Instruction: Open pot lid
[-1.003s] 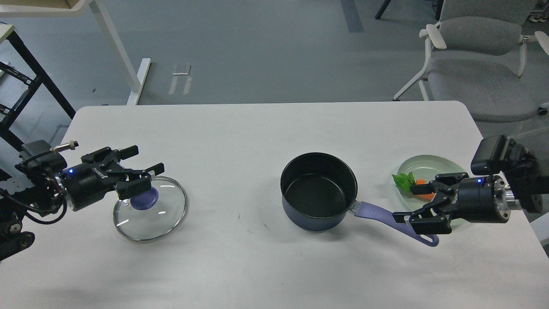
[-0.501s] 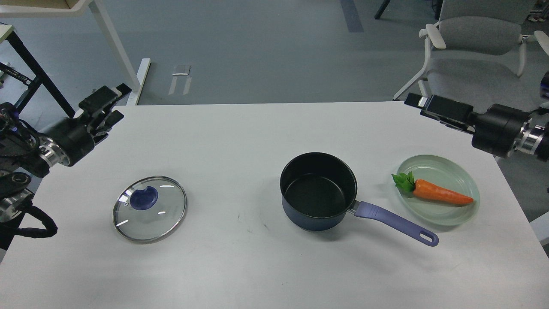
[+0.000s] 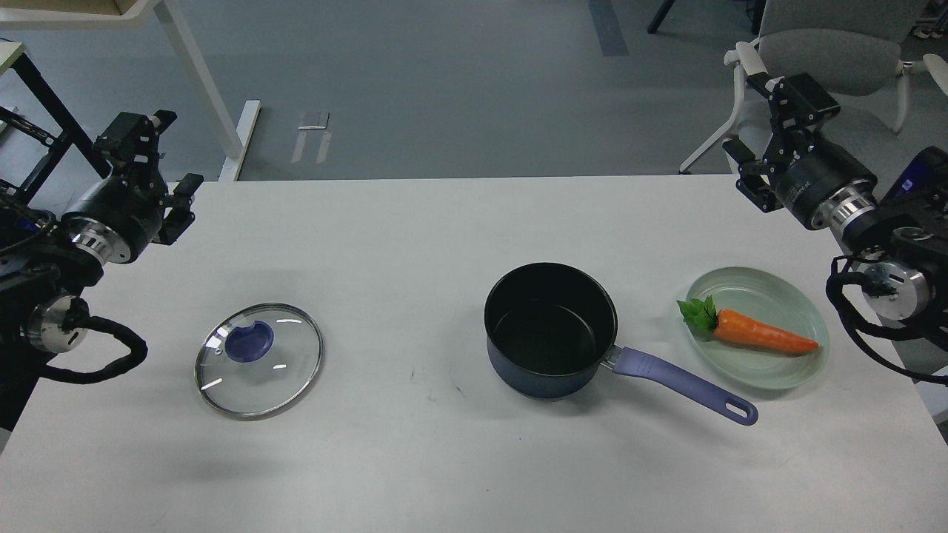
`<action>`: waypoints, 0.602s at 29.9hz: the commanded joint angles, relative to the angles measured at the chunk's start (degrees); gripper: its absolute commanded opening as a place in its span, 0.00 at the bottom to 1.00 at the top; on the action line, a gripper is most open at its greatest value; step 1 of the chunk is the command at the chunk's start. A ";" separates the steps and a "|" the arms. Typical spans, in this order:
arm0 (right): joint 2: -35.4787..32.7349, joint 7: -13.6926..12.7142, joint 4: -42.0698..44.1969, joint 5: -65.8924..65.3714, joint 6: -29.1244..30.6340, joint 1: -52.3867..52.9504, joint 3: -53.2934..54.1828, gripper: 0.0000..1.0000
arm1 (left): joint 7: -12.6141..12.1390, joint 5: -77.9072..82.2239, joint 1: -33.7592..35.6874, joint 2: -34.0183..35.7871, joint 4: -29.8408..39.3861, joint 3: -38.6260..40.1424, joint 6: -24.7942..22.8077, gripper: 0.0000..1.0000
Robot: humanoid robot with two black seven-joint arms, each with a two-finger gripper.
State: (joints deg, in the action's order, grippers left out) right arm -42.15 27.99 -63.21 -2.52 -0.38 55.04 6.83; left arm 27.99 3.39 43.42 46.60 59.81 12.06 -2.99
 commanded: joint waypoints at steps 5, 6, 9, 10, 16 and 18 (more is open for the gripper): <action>2.07 0.01 3.27 0.41 1.34 -1.34 0.38 1.00 | 0.01 -4.00 -1.49 -3.71 -7.24 1.38 -13.09 0.99; 2.07 0.01 3.27 0.33 2.04 -1.60 0.47 1.00 | 0.01 -4.97 -1.67 -3.97 -7.60 1.82 -13.53 0.99; 1.98 0.01 3.27 1.46 8.17 -2.66 0.90 1.00 | 0.01 -7.17 -3.07 -4.67 -8.04 3.75 -14.67 0.99; 1.98 0.01 3.27 2.43 10.72 -3.10 0.99 1.00 | -0.13 -7.52 -3.60 -4.94 -8.04 4.89 -15.29 0.99; 1.89 0.01 3.27 9.55 21.90 -4.94 1.08 1.00 | -0.84 -7.70 -6.94 -5.38 -8.04 8.59 -22.14 0.99; 1.72 0.01 3.27 10.34 24.45 -5.21 1.08 1.00 | -0.75 -7.70 -7.38 -5.38 -7.95 8.68 -23.64 0.99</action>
State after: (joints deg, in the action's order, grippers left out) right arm -40.25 27.99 -59.93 6.20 20.29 50.32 7.98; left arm 27.10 -4.30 36.77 41.24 51.76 20.32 -24.46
